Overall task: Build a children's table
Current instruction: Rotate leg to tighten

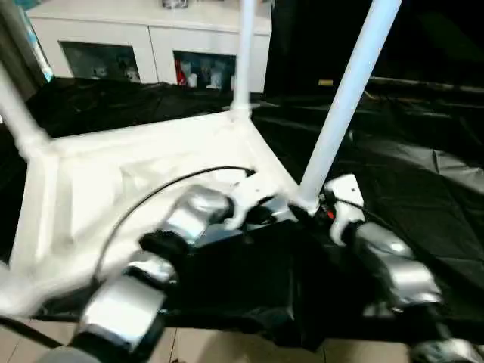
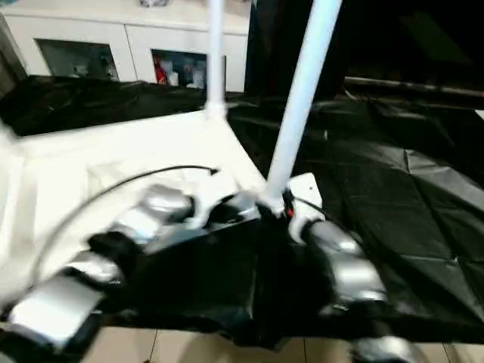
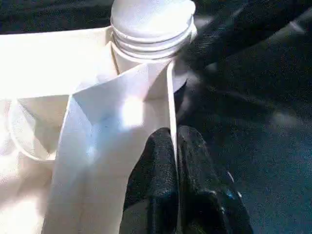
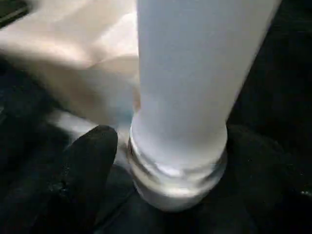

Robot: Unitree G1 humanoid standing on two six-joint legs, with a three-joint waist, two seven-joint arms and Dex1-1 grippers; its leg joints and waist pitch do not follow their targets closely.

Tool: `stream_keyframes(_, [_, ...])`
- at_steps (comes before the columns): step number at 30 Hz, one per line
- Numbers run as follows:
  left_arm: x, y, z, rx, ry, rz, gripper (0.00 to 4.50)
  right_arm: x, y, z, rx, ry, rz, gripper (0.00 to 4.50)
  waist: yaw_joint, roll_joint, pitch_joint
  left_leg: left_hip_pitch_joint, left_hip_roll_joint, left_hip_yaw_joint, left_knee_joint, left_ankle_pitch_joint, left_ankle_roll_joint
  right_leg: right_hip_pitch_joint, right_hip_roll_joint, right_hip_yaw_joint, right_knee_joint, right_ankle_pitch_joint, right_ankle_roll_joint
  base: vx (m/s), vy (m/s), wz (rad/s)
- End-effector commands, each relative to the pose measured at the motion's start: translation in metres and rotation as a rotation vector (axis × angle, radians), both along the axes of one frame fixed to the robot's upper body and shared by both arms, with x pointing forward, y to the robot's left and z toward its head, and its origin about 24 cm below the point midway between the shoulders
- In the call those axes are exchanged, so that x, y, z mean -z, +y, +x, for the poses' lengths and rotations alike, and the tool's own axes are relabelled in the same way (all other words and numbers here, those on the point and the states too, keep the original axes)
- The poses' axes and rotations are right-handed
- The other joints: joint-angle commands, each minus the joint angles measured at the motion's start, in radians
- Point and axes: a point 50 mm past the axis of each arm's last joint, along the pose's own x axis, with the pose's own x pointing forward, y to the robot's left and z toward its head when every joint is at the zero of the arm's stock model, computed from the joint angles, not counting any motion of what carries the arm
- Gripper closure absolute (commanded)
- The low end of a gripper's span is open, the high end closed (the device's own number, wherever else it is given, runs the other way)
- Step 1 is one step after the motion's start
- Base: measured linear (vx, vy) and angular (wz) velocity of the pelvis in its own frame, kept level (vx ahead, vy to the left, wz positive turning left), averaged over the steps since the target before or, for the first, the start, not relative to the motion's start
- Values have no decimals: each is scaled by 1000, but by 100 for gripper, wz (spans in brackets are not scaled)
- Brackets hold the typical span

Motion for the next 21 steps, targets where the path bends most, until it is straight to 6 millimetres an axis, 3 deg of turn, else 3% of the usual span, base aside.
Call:
stream_keyframes(1, [14, -3, -14, 90, 84, -24, 450, -3, 7, -5, -99, 13, 29, 67, 9, -16, -43, -2, 63, -29, -56, -179, 98, 35, -88, 54, -87, -261, -171, 0, 0, 0])
stream_keyframes(4, [14, 6, -21, 164, 117, -30, 450, -8, -5, -9, -162, 13, -1, 67, 9, -15, -48, -1, 65, -26, -50, -124, 113, 39, -84, 54, -65, -92, -236, 0, 0, 0])
stream_keyframes(7, [13, 12, -24, 202, 151, -54, 450, -11, -9, -11, -203, 15, -9, 67, 11, -18, -46, -1, 62, -23, -47, -120, 129, 43, -87, 53, -62, -66, -256, 0, 0, 0])
stream_keyframes(14, [10, 17, -28, 239, 165, -64, 450, -9, -6, -13, -269, 30, -13, 67, 26, -14, -41, 4, 66, -24, -52, -164, 87, 39, -88, 54, -72, -190, -224, 0, 0, 0])
stream_keyframes(21, [9, 16, -29, 244, 168, -61, 450, -4, 3, -13, -298, 43, 2, 122, 27, -13, -44, 3, 64, -24, -51, -137, 89, 41, -87, 53, -66, -136, -228, 0, 0, 0])
